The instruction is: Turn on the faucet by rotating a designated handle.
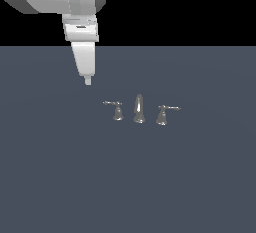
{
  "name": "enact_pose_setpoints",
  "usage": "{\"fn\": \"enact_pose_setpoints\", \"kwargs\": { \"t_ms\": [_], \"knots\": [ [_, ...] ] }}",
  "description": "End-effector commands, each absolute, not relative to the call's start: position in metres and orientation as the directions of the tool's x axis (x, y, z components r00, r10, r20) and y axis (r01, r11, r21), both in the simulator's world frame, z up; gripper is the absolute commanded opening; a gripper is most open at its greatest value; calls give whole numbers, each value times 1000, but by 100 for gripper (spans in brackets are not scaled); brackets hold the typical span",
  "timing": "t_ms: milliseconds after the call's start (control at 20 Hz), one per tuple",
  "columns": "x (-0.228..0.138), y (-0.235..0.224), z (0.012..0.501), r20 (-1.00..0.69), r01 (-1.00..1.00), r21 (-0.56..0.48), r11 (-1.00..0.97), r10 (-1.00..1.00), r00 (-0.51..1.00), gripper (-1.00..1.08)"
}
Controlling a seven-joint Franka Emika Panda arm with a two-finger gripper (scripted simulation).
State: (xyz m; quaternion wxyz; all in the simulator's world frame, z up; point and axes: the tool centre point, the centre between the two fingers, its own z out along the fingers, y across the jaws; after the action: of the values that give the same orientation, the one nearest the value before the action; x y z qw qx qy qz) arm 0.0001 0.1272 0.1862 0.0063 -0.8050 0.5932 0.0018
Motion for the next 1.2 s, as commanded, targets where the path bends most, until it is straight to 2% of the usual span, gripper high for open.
{"fn": "enact_pose_setpoints", "kwargs": {
  "t_ms": [0,600,1150],
  "knots": [
    [14,123,172,-8,-971,-7,-239,-971,239,-100],
    [79,90,105,2,-999,-2,51,-999,-51,-100],
    [105,69,77,1,-983,0,183,-983,-183,-100]
  ]
}}
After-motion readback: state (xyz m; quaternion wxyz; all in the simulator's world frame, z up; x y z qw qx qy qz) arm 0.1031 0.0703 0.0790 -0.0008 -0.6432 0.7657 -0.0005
